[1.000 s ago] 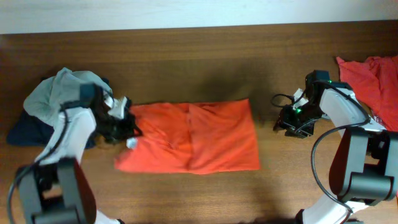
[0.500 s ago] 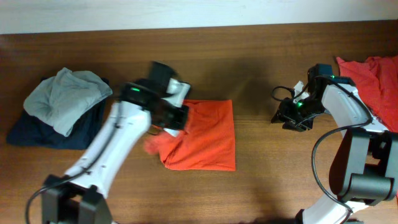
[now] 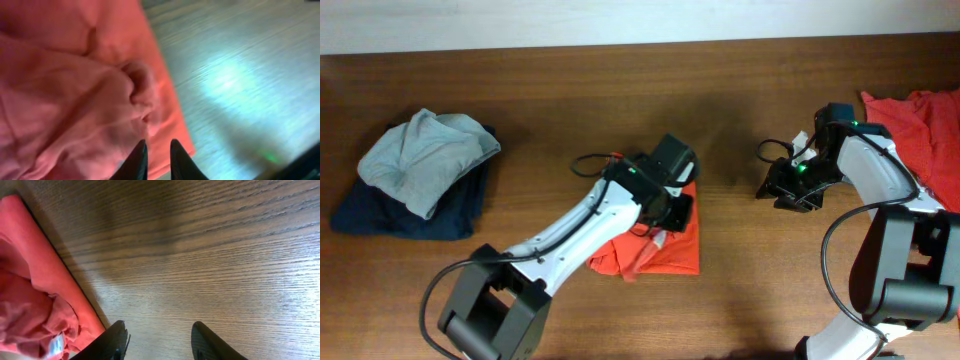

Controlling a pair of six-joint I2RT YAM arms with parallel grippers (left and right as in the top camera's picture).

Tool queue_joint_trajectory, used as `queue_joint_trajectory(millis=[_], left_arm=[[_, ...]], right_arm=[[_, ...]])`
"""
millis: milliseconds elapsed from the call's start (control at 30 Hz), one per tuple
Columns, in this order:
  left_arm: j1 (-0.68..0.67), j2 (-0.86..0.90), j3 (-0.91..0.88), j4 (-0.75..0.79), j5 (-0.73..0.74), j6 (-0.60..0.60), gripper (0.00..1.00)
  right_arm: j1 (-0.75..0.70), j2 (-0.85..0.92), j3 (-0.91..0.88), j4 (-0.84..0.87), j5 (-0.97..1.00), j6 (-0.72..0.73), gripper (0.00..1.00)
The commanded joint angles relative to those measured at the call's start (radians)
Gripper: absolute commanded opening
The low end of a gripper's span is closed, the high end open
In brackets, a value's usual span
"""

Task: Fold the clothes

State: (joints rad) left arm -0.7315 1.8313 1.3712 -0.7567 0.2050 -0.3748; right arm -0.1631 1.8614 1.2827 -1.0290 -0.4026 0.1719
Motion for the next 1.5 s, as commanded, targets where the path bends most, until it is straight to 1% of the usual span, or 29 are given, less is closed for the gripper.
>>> queue_joint_trajectory(millis=[0, 67, 133, 233, 300, 400, 533, 600, 633, 667, 733, 833, 900, 967, 1033, 1100, 1233, 1300, 1400, 1467], left_arm=[[-0.018, 0.001, 0.027, 0.03, 0.01, -0.037, 0.34], [-0.019, 0.001, 0.034, 0.034, 0.011, -0.035, 0.39], [-0.01, 0.001, 0.05, 0.018, -0.002, 0.015, 0.41], [0.029, 0.001, 0.105, -0.058, -0.084, 0.032, 0.43], [0.086, 0.001, 0.16, -0.147, -0.155, 0.047, 0.48], [0.156, 0.002, 0.172, -0.196, -0.158, 0.127, 0.49], [0.22, 0.035, 0.143, -0.229, -0.161, 0.191, 0.48], [0.237, 0.066, 0.129, -0.222, -0.195, 0.19, 0.47], [0.245, 0.093, 0.123, -0.213, -0.202, 0.19, 0.39], [0.247, 0.105, 0.122, -0.211, -0.201, 0.19, 0.37], [0.25, 0.151, 0.122, -0.209, -0.169, 0.191, 0.28], [0.244, 0.206, 0.122, -0.209, -0.053, 0.213, 0.11], [0.235, 0.215, 0.122, -0.195, 0.043, 0.212, 0.05], [0.226, 0.209, 0.128, -0.167, 0.097, 0.212, 0.01], [0.216, 0.204, 0.154, -0.136, 0.151, 0.211, 0.01], [0.207, 0.204, 0.188, -0.129, 0.174, 0.208, 0.01], [0.19, 0.204, 0.253, -0.123, 0.177, 0.205, 0.01], [0.182, 0.204, 0.259, -0.08, 0.176, 0.205, 0.01], [0.177, 0.205, 0.259, -0.031, 0.173, 0.206, 0.04], [0.185, 0.204, 0.265, -0.056, 0.153, 0.217, 0.11]], right_arm=[[-0.001, -0.023, 0.014, -0.003, -0.013, -0.011, 0.47], [-0.001, -0.023, 0.014, -0.004, -0.013, -0.011, 0.47], [-0.001, -0.023, 0.014, -0.005, -0.013, -0.011, 0.47], [0.0, -0.023, 0.014, -0.013, -0.013, -0.048, 0.47], [0.0, -0.023, 0.014, -0.019, -0.013, -0.053, 0.47], [0.0, -0.023, 0.014, -0.018, -0.013, -0.053, 0.47], [0.0, -0.023, 0.014, -0.014, -0.012, -0.053, 0.47], [0.0, -0.023, 0.014, -0.014, -0.01, -0.053, 0.48], [0.0, -0.023, 0.014, -0.014, -0.008, -0.053, 0.48], [0.0, -0.023, 0.014, -0.014, -0.008, -0.053, 0.47], [0.0, -0.023, 0.014, -0.014, -0.008, -0.053, 0.47], [0.0, -0.023, 0.014, -0.014, -0.007, -0.053, 0.47], [0.0, -0.023, 0.014, -0.014, -0.005, -0.053, 0.47], [0.0, -0.023, 0.014, -0.014, -0.005, -0.053, 0.47], [0.0, -0.023, 0.014, -0.013, -0.005, -0.053, 0.47], [0.0, -0.023, 0.014, -0.011, -0.005, -0.053, 0.48], [0.0, -0.023, 0.013, -0.011, -0.005, -0.053, 0.48], [0.0, -0.023, 0.013, -0.01, -0.005, -0.053, 0.48], [0.0, -0.023, 0.013, -0.011, -0.005, -0.053, 0.48], [0.0, -0.023, 0.013, -0.012, -0.005, -0.053, 0.48]])
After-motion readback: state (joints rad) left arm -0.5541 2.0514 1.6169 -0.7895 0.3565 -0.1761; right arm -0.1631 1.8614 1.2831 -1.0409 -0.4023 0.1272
